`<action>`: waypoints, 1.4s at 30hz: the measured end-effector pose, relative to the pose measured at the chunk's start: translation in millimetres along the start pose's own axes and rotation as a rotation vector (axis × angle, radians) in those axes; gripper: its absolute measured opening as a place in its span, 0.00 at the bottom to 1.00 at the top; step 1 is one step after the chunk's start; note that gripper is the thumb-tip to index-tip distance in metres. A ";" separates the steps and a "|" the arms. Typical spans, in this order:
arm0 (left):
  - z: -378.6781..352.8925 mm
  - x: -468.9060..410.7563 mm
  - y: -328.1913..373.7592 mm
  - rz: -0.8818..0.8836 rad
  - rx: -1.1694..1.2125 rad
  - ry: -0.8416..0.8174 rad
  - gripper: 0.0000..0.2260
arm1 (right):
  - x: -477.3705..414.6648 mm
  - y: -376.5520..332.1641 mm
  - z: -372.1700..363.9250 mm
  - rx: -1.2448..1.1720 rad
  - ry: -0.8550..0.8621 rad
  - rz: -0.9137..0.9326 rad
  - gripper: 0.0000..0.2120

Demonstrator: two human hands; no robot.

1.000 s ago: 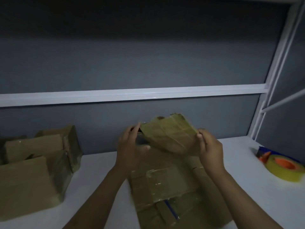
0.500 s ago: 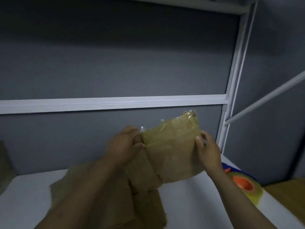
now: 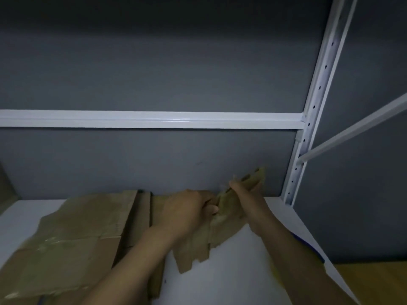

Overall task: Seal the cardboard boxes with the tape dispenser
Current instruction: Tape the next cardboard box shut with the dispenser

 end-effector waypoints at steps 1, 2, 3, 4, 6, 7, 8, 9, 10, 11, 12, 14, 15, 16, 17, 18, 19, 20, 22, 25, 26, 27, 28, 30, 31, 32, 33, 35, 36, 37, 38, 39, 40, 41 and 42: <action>0.5 -0.9 3.5 0.027 0.052 -0.039 0.14 | -3.4 1.9 5.1 -0.015 -0.009 -0.017 0.20; 0.7 -4.0 4.1 0.078 0.147 -0.102 0.16 | -5.3 2.9 9.4 -0.016 -0.015 -0.040 0.16; 0.3 -8.5 2.3 0.137 0.263 -0.184 0.17 | -6.9 4.8 13.4 -0.013 -0.010 -0.058 0.14; 0.0 -12.8 -1.2 0.197 0.355 -0.265 0.17 | -6.1 5.2 16.2 -0.001 -0.018 -0.066 0.14; -0.4 -20.5 -9.2 0.249 0.390 -0.395 0.17 | -5.0 8.9 17.8 0.042 -0.034 -0.052 0.21; -1.4 -23.4 -11.2 0.237 0.368 -0.438 0.18 | -5.9 12.6 18.3 0.071 -0.045 -0.047 0.25; -2.6 -25.5 -12.0 0.211 0.355 -0.470 0.19 | -7.3 15.6 17.9 0.099 -0.061 -0.039 0.28; -5.1 -26.8 -11.1 0.177 0.358 -0.493 0.22 | -7.8 17.8 16.2 0.126 -0.078 -0.031 0.26; -8.8 -27.2 -9.8 0.150 0.360 -0.510 0.24 | -7.1 18.9 13.4 0.135 -0.103 -0.024 0.22; -12.8 -26.7 -8.1 0.135 0.351 -0.521 0.25 | -6.9 20.6 10.9 0.135 -0.130 -0.017 0.17; -17.1 -26.1 -7.8 0.133 0.337 -0.521 0.27 | -7.1 22.0 8.6 0.133 -0.147 -0.002 0.13; -25.0 -24.0 -11.0 0.148 0.358 -0.496 0.27 | -4.3 21.2 4.8 0.135 -0.166 0.029 0.09; -28.8 -22.4 -13.5 0.162 0.407 -0.483 0.26 | -4.1 22.1 4.1 0.131 -0.167 0.045 0.08; -32.1 -20.6 -15.6 0.179 0.479 -0.471 0.27 | -3.8 22.2 3.7 0.132 -0.164 0.063 0.08; -34.8 -19.3 -16.4 0.198 0.553 -0.466 0.29 | -3.9 21.4 3.2 0.133 -0.158 0.077 0.09; -36.9 -18.3 -16.2 0.210 0.607 -0.466 0.31 | -5.0 21.4 2.6 0.132 -0.158 0.089 0.10; -37.9 -17.6 -13.7 0.213 0.640 -0.469 0.33 | -4.8 20.3 1.2 0.125 -0.164 0.103 0.10; -38.9 -17.1 -10.9 0.211 0.654 -0.469 0.36 | -5.2 19.4 -0.3 0.125 -0.172 0.116 0.10; -41.4 -17.4 -9.7 0.222 0.652 -0.441 0.40 | -6.5 19.1 -2.0 0.143 -0.162 0.144 0.13; -34.4 -18.0 -21.0 0.329 0.671 -0.329 0.40 | -6.9 17.6 0.3 0.185 -0.143 0.194 0.16; -30.0 -19.2 -27.6 0.372 0.686 -0.260 0.39 | -7.0 16.9 2.3 0.205 -0.141 0.207 0.16; -26.8 -21.3 -35.1 0.405 0.694 -0.193 0.38 | -6.4 14.4 3.8 0.232 -0.141 0.224 0.16; -23.1 -23.5 -41.1 0.426 0.706 -0.139 0.38 | -6.0 11.3 4.7 0.264 -0.143 0.242 0.17; -16.3 -29.9 -49.6 0.442 0.769 -0.048 0.36 | -5.1 2.2 5.2 0.333 -0.152 0.275 0.18; -12.9 -33.4 -53.2 0.432 0.782 0.002 0.34 | -5.6 -2.4 5.9 0.369 -0.150 0.284 0.18; -9.3 -37.1 -56.5 0.413 0.762 0.052 0.32 | -7.6 -6.2 7.2 0.403 -0.142 0.285 0.18; -7.2 -41.0 -60.6 0.390 0.721 0.099 0.29 | -9.2 -10.0 8.8 0.428 -0.133 0.280 0.18; -6.0 -49.1 -69.6 0.348 0.620 0.172 0.21 | -11.8 -15.4 13.9 0.443 -0.131 0.239 0.23; -8.1 -53.0 -74.2 0.347 0.592 0.183 0.17 | -11.1 -18.5 16.5 0.455 -0.133 0.219 0.25; -10.4 -56.4 -77.8 0.353 0.593 0.179 0.15 | -8.4 -22.4 18.9 0.483 -0.133 0.211 0.25; -12.1 -59.5 -79.6 0.360 0.615 0.171 0.15 | -5.7 -25.8 21.1 0.522 -0.131 0.221 0.22; -13.3 -62.9 -80.7 0.365 0.642 0.160 0.15 | -2.7 -29.9 23.1 0.557 -0.121 0.245 0.18; -14.3 -67.0 -81.8 0.364 0.661 0.149 0.16 | -1.8 -33.1 24.8 0.590 -0.101 0.273 0.15; -15.1 -71.3 -82.8 0.355 0.655 0.133 0.16 | -0.9 -36.9 25.6 0.623 -0.090 0.292 0.12; -16.2 -74.9 -83.7 0.345 0.621 0.115 0.15 | -2.2 -40.3 25.8 0.662 -0.088 0.287 0.11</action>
Point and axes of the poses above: each hand's wrist, its own x-axis away from the middle knuckle, its own z-axis out of the back of the hand, y = z × x, the point moved 2 cm from there along -x, towards the middle knuckle, and after that the axes turned 8 degrees about -x, right-handed, at the moved point
